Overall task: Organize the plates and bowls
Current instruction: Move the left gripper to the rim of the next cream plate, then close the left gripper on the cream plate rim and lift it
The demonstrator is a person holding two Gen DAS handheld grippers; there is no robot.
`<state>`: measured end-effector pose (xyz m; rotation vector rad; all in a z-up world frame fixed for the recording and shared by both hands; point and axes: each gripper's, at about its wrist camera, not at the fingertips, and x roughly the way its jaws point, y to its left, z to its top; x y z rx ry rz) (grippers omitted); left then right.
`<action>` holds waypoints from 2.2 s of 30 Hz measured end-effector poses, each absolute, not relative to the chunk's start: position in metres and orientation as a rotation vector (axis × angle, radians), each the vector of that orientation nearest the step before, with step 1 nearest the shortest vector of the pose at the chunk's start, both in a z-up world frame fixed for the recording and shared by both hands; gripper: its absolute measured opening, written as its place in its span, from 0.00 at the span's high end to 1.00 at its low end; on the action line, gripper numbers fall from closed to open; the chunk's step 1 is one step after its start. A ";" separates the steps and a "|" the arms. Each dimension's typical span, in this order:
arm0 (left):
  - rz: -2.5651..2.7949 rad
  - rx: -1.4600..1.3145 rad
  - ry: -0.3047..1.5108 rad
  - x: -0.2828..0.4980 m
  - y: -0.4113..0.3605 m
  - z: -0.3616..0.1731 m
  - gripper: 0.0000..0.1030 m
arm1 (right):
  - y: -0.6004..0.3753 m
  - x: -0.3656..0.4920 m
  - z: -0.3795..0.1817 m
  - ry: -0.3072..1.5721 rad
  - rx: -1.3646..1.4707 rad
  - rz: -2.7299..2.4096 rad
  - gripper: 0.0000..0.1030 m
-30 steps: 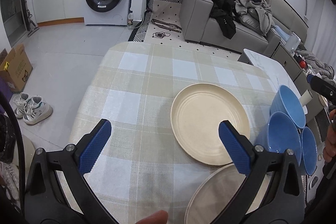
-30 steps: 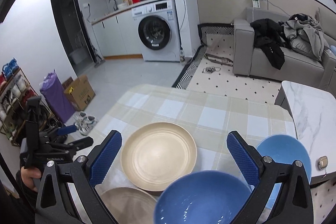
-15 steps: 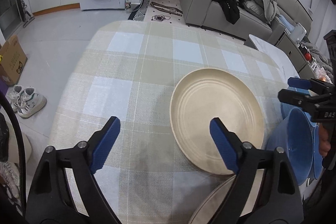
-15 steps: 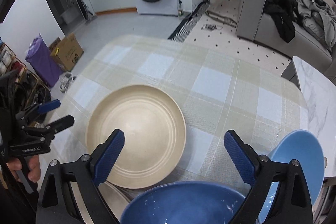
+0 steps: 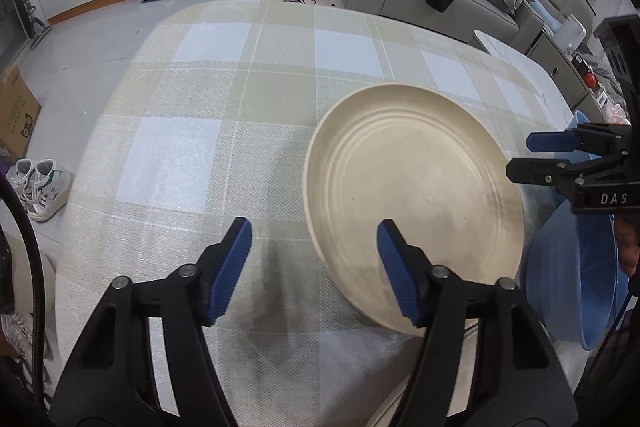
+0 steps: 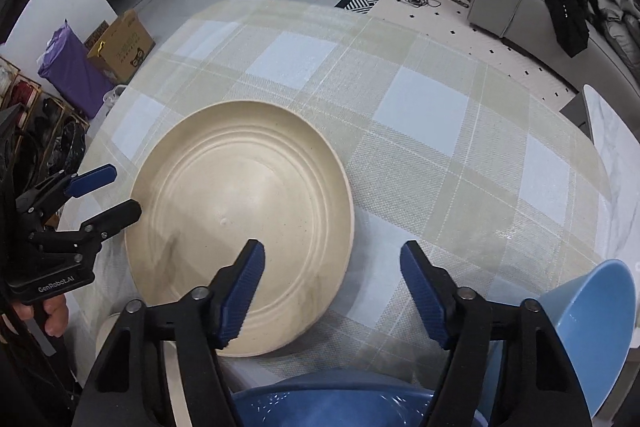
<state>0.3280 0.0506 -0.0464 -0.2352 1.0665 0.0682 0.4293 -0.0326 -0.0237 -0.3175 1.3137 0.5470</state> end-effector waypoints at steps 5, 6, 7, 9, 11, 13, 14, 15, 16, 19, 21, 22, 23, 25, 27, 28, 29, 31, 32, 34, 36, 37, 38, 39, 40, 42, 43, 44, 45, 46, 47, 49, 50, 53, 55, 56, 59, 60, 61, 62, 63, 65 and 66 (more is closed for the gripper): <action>0.055 -0.242 1.085 0.330 0.045 -0.056 0.51 | -0.030 0.434 -0.039 1.356 -0.323 0.536 0.47; 0.051 -0.241 1.088 0.330 0.044 -0.057 0.55 | -0.030 0.434 -0.042 1.361 -0.327 0.534 0.50; 0.045 -0.237 1.093 0.330 0.043 -0.059 0.57 | -0.030 0.434 -0.044 1.366 -0.328 0.533 0.53; 0.041 -0.241 1.097 0.331 0.042 -0.061 0.63 | -0.030 0.434 -0.047 1.374 -0.326 0.532 0.62; 0.037 -0.234 1.103 0.330 0.041 -0.063 0.69 | -0.030 0.433 -0.049 1.374 -0.331 0.531 0.67; 0.033 -0.230 1.107 0.328 0.040 -0.065 0.79 | -0.029 0.432 -0.051 1.377 -0.332 0.536 0.71; 0.027 -0.233 1.109 0.328 0.039 -0.067 0.83 | -0.029 0.431 -0.051 1.376 -0.334 0.537 0.76; 0.024 -0.231 1.107 0.327 0.039 -0.067 0.84 | -0.029 0.431 -0.051 1.373 -0.339 0.536 0.82; 0.028 -0.221 1.102 0.326 0.038 -0.067 0.84 | -0.028 0.430 -0.052 1.369 -0.344 0.532 0.82; 0.035 -0.204 1.097 0.324 0.035 -0.066 0.84 | -0.027 0.428 -0.052 1.351 -0.369 0.524 0.87; 0.038 -0.202 1.097 0.324 0.035 -0.066 0.84 | -0.027 0.428 -0.052 1.350 -0.367 0.521 0.88; 0.042 -0.202 1.095 0.323 0.034 -0.065 0.84 | -0.027 0.427 -0.051 1.349 -0.369 0.521 0.88; 0.044 -0.200 1.094 0.323 0.034 -0.065 0.84 | -0.026 0.426 -0.051 1.348 -0.369 0.521 0.88; 0.050 -0.195 1.091 0.322 0.034 -0.064 0.84 | -0.026 0.425 -0.051 1.343 -0.366 0.520 0.88; 0.056 -0.196 1.085 0.321 0.035 -0.062 0.84 | -0.027 0.424 -0.050 1.337 -0.359 0.524 0.88; 0.057 -0.202 1.084 0.321 0.036 -0.061 0.84 | -0.028 0.423 -0.048 1.333 -0.355 0.525 0.88; 0.060 -0.205 1.081 0.320 0.037 -0.059 0.84 | -0.028 0.423 -0.047 1.331 -0.353 0.527 0.88; 0.065 -0.203 1.073 0.319 0.038 -0.055 0.84 | -0.030 0.422 -0.044 1.323 -0.350 0.532 0.88; 0.064 -0.201 1.066 0.318 0.039 -0.053 0.84 | -0.030 0.422 -0.042 1.319 -0.349 0.533 0.88; 0.069 -0.194 1.056 0.317 0.039 -0.049 0.84 | -0.030 0.421 -0.037 1.306 -0.346 0.532 0.88; 0.074 -0.196 1.048 0.314 0.041 -0.045 0.84 | -0.029 0.419 -0.033 1.298 -0.343 0.536 0.88; 0.074 -0.197 1.044 0.312 0.042 -0.043 0.84 | -0.028 0.418 -0.031 1.294 -0.342 0.538 0.88; 0.075 -0.197 1.039 0.311 0.042 -0.040 0.84 | -0.028 0.417 -0.029 1.289 -0.341 0.538 0.88; 0.076 -0.198 1.034 0.309 0.043 -0.038 0.84 | -0.028 0.416 -0.026 1.284 -0.338 0.540 0.88; 0.076 -0.200 1.029 0.308 0.043 -0.035 0.84 | -0.029 0.415 -0.023 1.276 -0.333 0.542 0.88; 0.077 -0.201 1.020 0.305 0.044 -0.030 0.84 | -0.030 0.412 -0.016 1.262 -0.327 0.542 0.88; 0.077 -0.201 1.014 0.303 0.044 -0.027 0.84 | -0.031 0.411 -0.014 1.257 -0.325 0.543 0.88; 0.077 -0.199 1.008 0.300 0.044 -0.023 0.84 | -0.031 0.409 -0.011 1.252 -0.323 0.542 0.88; 0.077 -0.198 1.003 0.298 0.042 -0.020 0.84 | -0.031 0.407 -0.007 1.244 -0.321 0.540 0.88; 0.077 -0.197 0.995 0.295 0.042 -0.017 0.84 | -0.032 0.406 -0.004 1.238 -0.319 0.540 0.88; 0.078 -0.195 0.989 0.292 0.042 -0.013 0.84 | -0.033 0.404 -0.001 1.232 -0.315 0.539 0.88; 0.080 -0.190 0.978 0.285 0.040 -0.006 0.84 | -0.032 0.400 0.006 1.219 -0.310 0.539 0.88; 0.080 -0.187 0.972 0.281 0.040 -0.003 0.84 | -0.032 0.397 0.009 1.213 -0.310 0.540 0.88; 0.082 -0.185 0.954 0.269 0.038 0.009 0.84 | -0.031 0.389 0.019 1.191 -0.310 0.543 0.88; 0.083 -0.185 0.945 0.262 0.037 0.015 0.84 | -0.031 0.382 0.026 1.177 -0.310 0.546 0.88; 0.082 -0.184 0.941 0.259 0.036 0.018 0.84 | -0.032 0.379 0.029 1.172 -0.310 0.548 0.88; 0.079 -0.179 0.926 0.247 0.033 0.027 0.84 | -0.034 0.369 0.037 1.155 -0.306 0.550 0.88; 0.078 -0.178 0.923 0.244 0.031 0.030 0.84 | -0.035 0.366 0.040 1.149 -0.300 0.551 0.88; 0.077 -0.178 0.921 0.240 0.030 0.032 0.84 | -0.036 0.364 0.041 1.144 -0.297 0.552 0.88; 0.075 -0.177 0.918 0.238 0.030 0.034 0.84 | -0.036 0.362 0.043 1.140 -0.293 0.553 0.88; 0.074 -0.173 0.915 0.234 0.029 0.036 0.84 | -0.037 0.359 0.045 1.135 -0.292 0.553 0.88; 0.072 -0.171 0.906 0.227 0.027 0.040 0.84 | -0.040 0.355 0.048 1.127 -0.287 0.555 0.88; 0.070 -0.172 0.902 0.224 0.027 0.042 0.84 | -0.040 0.352 0.049 1.124 -0.288 0.556 0.88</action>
